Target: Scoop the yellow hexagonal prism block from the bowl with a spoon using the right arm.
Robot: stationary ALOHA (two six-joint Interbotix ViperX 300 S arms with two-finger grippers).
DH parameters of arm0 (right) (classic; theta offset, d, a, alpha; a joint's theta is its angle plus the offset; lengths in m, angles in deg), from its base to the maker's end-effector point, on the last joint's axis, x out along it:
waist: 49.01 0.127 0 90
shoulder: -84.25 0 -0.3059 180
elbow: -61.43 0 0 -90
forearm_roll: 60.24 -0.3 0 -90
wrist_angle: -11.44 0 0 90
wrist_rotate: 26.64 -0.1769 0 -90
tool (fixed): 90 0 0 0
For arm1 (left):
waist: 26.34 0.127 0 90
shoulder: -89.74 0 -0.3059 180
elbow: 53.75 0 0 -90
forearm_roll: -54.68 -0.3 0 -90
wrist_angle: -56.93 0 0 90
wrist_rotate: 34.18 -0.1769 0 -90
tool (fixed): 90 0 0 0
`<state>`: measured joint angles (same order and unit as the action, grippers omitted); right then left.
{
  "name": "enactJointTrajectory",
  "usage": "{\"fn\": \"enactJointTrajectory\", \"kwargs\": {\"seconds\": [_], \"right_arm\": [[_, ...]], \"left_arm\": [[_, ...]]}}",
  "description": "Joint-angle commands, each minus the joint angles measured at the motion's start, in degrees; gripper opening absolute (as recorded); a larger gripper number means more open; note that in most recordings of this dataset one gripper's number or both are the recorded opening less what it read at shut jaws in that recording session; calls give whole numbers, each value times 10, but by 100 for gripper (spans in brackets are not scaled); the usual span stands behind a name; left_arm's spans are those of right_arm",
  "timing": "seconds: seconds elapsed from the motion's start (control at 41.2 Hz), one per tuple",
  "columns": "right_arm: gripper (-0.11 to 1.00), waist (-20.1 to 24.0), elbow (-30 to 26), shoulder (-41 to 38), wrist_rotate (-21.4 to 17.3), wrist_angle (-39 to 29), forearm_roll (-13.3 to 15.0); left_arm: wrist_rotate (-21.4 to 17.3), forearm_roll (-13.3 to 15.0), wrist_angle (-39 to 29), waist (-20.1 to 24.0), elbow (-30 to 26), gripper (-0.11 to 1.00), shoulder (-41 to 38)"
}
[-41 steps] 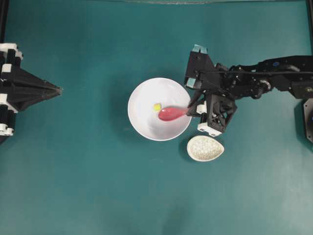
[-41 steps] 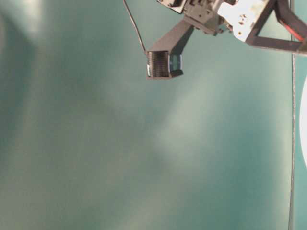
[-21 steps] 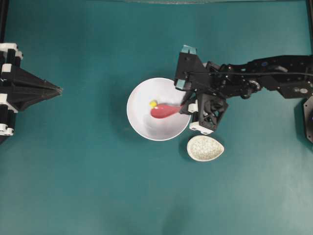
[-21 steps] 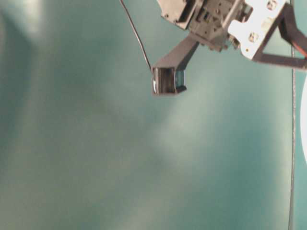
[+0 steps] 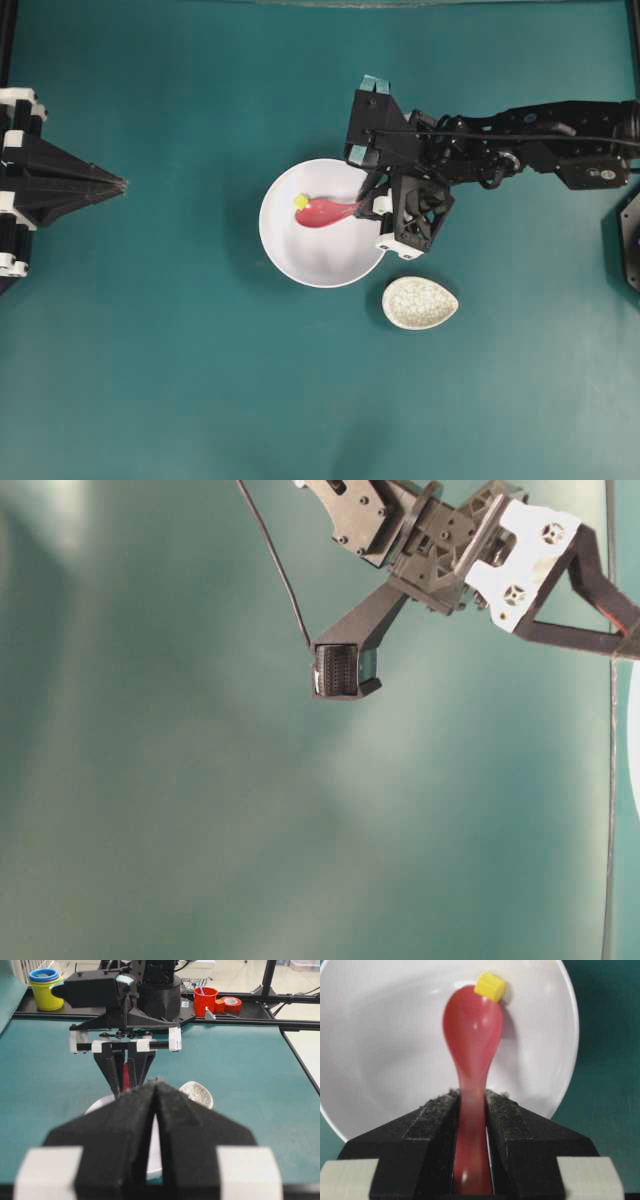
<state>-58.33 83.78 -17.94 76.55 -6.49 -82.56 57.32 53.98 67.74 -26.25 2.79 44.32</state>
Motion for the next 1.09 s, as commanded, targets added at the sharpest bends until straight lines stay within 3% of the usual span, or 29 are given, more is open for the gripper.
{"fn": "enactJointTrajectory", "kwargs": {"seconds": [0.0, 0.703, 1.067], "right_arm": [[22, -2, -15, 9, 0, 5, 1], [22, -2, -29, 11, 2, 23, 34], [22, -2, -22, 26, 4, 28, 34]], "left_arm": [[-1, -1, 3, 0, -13, 0, -4], [-1, -1, 3, 0, -12, 0, -4], [-1, -2, 2, 0, -13, 0, -4]]}}
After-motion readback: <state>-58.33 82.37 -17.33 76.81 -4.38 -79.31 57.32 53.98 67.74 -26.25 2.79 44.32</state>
